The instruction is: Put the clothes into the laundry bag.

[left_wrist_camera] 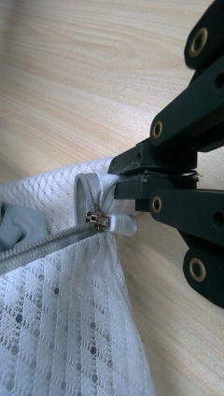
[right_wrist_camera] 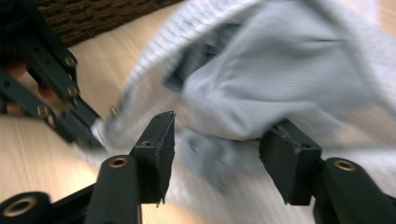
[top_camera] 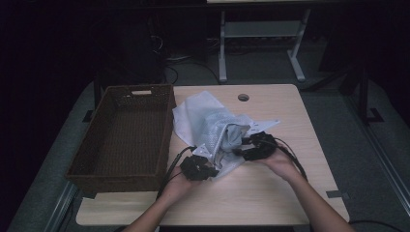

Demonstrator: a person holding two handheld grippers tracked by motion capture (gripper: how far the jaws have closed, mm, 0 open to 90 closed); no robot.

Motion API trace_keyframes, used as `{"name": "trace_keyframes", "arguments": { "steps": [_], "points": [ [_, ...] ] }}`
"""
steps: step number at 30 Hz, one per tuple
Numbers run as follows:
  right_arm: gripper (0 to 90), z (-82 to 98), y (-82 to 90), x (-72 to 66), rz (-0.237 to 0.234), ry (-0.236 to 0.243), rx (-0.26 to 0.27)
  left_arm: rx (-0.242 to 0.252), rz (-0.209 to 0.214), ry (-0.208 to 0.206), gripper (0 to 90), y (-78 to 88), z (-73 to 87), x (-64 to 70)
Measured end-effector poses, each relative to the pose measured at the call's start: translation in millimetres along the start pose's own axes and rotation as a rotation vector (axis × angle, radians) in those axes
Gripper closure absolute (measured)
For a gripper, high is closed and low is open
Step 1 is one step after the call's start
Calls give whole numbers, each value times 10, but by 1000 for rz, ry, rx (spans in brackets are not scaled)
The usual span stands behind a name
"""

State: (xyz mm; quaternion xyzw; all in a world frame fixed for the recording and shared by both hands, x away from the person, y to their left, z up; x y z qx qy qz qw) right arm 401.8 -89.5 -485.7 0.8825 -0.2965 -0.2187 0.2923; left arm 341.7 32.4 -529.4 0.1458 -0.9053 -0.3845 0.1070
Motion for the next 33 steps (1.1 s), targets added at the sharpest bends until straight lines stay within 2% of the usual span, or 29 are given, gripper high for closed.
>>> {"name": "trace_keyframes", "arguments": {
  "steps": [3,5,7,8,9,12,13,15,17,20,22,27,31,33],
  "points": [
    [415,28,187,269,52,-20,25,0,-4,1,877,5,-2,1],
    [409,43,274,503,106,-45,40,2,-6,0,877,10,-4,2],
    [403,74,323,754,157,-94,51,4,-5,1,877,13,-5,-3],
    [403,74,323,754,157,-94,51,4,-5,1,877,13,-5,-3],
    [400,155,302,1038,212,-151,43,5,-2,4,877,11,-1,-4],
    [396,254,219,1235,240,-206,24,3,-4,4,877,17,1,-4],
    [398,285,181,1276,234,-223,18,4,-5,4,877,20,0,-4],
    [444,327,113,1288,190,-249,10,6,-4,6,877,23,-1,-5],
    [563,351,62,1262,160,-252,0,6,-4,8,877,21,0,-7],
    [761,364,33,1241,153,-245,-10,7,-7,6,877,28,-1,-11],
    [860,373,42,1231,157,-230,-17,6,-10,8,877,33,3,-18],
    [874,407,107,1174,173,-161,-34,6,-24,21,877,42,13,-55],
    [874,499,219,1053,176,-173,-56,5,-33,40,877,59,29,-94],
    [875,564,271,984,186,-163,-71,6,-39,53,877,66,42,-119]
  ]
}}
Point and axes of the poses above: each handheld gripper's, and its own axes: y roughly backward along the jaws, z roughly out of its underside, x roughly to its right, the point moved 10 cm from there along -y, roughly forward along the jaws, and after that the axes turned 10 degrees about -y, right-handed, at the moved point
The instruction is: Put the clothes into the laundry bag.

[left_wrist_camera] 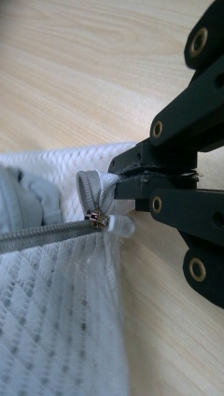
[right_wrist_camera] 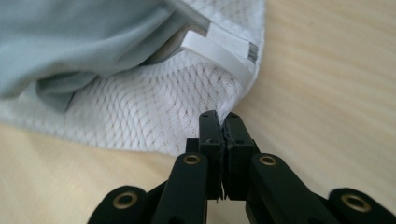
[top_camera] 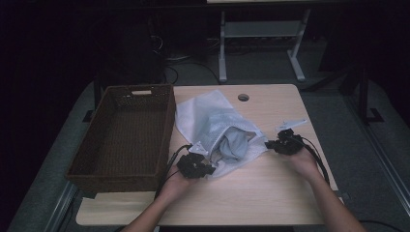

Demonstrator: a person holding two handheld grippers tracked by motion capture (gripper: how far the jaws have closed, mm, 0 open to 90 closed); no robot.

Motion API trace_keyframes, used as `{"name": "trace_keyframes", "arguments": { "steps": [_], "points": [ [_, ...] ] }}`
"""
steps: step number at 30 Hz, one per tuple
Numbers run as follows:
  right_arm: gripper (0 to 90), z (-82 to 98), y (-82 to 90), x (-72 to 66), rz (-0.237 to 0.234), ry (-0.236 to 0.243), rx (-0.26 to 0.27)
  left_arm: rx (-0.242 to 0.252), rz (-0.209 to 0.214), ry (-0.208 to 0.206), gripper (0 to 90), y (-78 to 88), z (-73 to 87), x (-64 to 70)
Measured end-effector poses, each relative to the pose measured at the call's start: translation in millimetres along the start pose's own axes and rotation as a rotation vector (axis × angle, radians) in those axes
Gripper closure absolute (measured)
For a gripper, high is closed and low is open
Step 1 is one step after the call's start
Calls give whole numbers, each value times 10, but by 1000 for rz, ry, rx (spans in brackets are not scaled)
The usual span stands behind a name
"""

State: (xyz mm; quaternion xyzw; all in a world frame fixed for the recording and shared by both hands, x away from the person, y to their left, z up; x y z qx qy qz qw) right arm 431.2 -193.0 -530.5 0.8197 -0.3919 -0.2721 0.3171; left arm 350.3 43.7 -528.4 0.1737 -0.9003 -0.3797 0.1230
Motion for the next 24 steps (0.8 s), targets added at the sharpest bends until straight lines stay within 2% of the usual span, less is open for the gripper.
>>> {"name": "trace_keyframes", "arguments": {
  "steps": [4,12,14,15,16,17,18,21,23,24],
  "points": [
    [875,165,118,-78,2,11,-21,2,-17,19,876,20,19,-51],
    [875,501,450,-309,-24,18,-9,-7,-46,51,841,21,50,-132],
    [875,589,482,-336,-30,21,-24,-10,-60,52,780,24,44,-136],
    [874,605,485,-338,-31,20,-26,2,-79,57,730,60,13,-134],
    [874,605,485,-338,-31,20,-26,2,-79,57,651,60,13,-134],
    [875,586,493,-333,-31,23,-24,23,-92,62,596,119,-42,-119],
    [875,586,493,-333,-31,23,-24,23,-92,62,548,119,-42,-119],
    [875,577,484,-313,-31,24,-30,72,-112,73,449,331,-193,-49],
    [875,591,478,-298,-28,27,-37,102,-103,92,389,414,-262,-11],
    [875,592,478,-298,-29,27,-38,110,-111,87,369,456,-300,8]
  ]
}}
Point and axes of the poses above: each handheld gripper's, and its own axes: y roughly backward along the jaws, z roughly out of its underside, x roughly to its right, the point moved 10 cm from there along -y, roughly forward along the jaws, and after that the axes turned 10 degrees about -y, right-handed, at the moved point
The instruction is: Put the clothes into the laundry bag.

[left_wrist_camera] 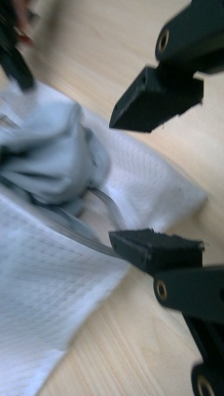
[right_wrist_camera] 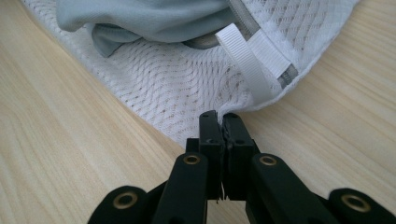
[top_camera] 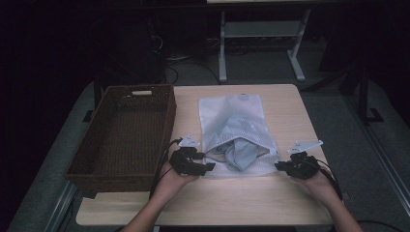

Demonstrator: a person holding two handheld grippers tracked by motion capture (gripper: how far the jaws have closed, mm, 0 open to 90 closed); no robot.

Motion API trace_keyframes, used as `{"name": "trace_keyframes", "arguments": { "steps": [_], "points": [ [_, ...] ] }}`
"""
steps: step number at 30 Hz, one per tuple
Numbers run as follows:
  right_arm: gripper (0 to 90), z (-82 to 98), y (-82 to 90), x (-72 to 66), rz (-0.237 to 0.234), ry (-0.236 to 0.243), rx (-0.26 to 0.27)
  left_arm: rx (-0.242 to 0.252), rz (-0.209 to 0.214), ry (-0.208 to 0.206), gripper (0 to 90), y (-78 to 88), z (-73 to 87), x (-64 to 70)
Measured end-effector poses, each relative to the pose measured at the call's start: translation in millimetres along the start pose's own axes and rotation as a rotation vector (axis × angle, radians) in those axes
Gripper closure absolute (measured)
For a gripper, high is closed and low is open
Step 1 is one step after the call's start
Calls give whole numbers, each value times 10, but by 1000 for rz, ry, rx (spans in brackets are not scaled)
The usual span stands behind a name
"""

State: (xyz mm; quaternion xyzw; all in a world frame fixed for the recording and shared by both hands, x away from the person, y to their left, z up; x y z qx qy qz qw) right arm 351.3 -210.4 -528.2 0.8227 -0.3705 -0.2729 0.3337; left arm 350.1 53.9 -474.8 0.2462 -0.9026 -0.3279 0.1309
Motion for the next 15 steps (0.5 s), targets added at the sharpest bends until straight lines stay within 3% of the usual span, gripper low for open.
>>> {"name": "trace_keyframes", "arguments": {
  "steps": [3,5,11,13,15],
  "points": [
    [875,-10,4,0,-1,4,3,31,23,-44,356,76,-146,94],
    [875,-7,3,-1,0,4,2,32,51,-80,348,41,-233,170],
    [874,-3,-1,-5,-1,2,1,-4,159,-202,335,-330,-377,417],
    [874,0,-1,-2,-3,2,-2,-18,170,-233,340,-466,-406,452],
    [875,-1,-2,-2,-6,-1,0,-52,150,-255,338,-632,-397,413]
  ]
}}
Point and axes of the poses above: each handheld gripper's, and its own axes: y roughly backward along the jaws, z roughly out of its underside, x roughly to its right, the point moved 10 cm from there along -y, roughly forward along the jaws, and after that the axes turned 10 degrees about -y, right-handed, at the moved point
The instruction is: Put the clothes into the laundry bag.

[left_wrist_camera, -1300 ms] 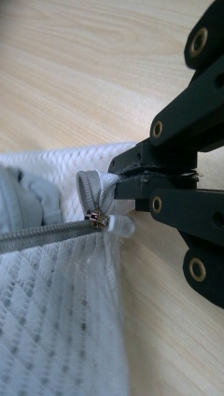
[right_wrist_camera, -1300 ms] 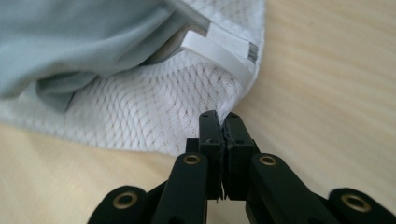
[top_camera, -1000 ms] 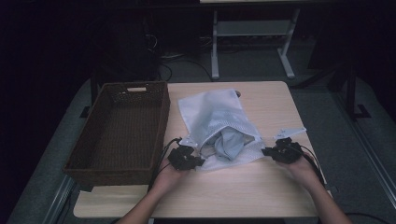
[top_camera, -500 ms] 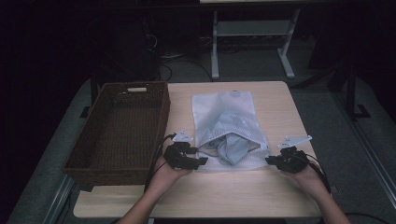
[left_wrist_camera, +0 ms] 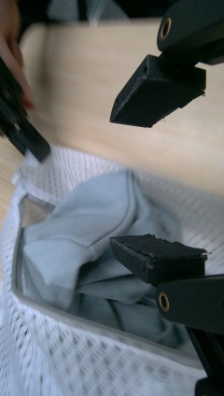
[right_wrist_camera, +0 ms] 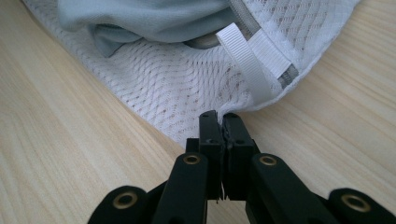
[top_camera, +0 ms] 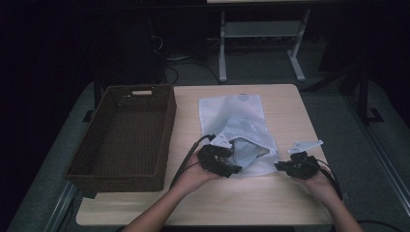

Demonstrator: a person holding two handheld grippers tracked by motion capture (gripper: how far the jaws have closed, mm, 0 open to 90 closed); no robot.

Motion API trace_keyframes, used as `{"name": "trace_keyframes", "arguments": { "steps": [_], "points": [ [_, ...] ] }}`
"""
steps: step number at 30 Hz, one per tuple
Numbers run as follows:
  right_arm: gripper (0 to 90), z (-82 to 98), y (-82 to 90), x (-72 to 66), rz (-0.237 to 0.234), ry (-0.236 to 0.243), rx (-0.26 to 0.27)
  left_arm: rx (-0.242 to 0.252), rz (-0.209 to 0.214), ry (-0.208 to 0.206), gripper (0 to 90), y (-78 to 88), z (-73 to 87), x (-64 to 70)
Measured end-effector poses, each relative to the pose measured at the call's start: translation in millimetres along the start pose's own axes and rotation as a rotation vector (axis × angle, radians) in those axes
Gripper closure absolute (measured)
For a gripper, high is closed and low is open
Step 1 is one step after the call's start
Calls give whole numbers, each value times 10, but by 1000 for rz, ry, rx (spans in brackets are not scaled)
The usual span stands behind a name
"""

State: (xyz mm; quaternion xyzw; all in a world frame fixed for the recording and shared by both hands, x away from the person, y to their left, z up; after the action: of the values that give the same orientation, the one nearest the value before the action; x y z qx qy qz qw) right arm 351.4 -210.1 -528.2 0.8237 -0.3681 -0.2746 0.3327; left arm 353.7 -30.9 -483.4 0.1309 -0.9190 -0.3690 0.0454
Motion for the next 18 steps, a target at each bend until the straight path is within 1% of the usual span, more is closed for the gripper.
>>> {"name": "trace_keyframes", "arguments": {
  "steps": [4,5,6,7,8,10,11,13,15,16,17,18],
  "points": [
    [874,5,2,1,-3,2,0,-71,7,7,333,-246,115,-94],
    [874,5,2,1,-3,2,0,-71,7,7,331,-246,115,-94],
    [874,8,6,5,-4,2,-1,-106,7,2,329,-347,177,-123],
    [874,8,6,5,-4,2,-1,-106,7,2,330,-347,177,-123],
    [875,12,4,6,-5,2,-3,-126,5,-5,330,-410,207,-127],
    [874,13,1,8,-5,5,-3,-152,1,-22,331,-467,242,-123],
    [874,13,0,7,-4,5,-3,-169,-10,-40,339,-495,265,-127],
    [874,13,1,7,-2,7,-3,-170,-36,-63,379,-501,268,-139],
    [874,12,8,5,-2,4,-2,-173,-56,-69,450,-491,276,-164],
    [875,12,9,7,0,4,-2,-173,-56,-69,505,-491,276,-164],
    [874,13,9,8,0,3,-2,-174,-65,-72,546,-482,280,-183],
    [874,13,8,9,0,3,-3,-173,-65,-69,579,-475,279,-194]
  ]
}}
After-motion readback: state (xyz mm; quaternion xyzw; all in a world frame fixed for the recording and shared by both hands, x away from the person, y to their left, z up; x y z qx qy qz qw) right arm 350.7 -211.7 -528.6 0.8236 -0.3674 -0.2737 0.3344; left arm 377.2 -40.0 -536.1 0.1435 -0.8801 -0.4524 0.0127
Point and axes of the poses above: each handheld gripper's, and its own axes: y roughly backward along the jaws, z roughly out of its underside, x roughly to its right, the point moved 10 cm from there along -y, roughly forward along the jaws, and after that the axes turned 10 degrees about -y, right-handed, at the moved point
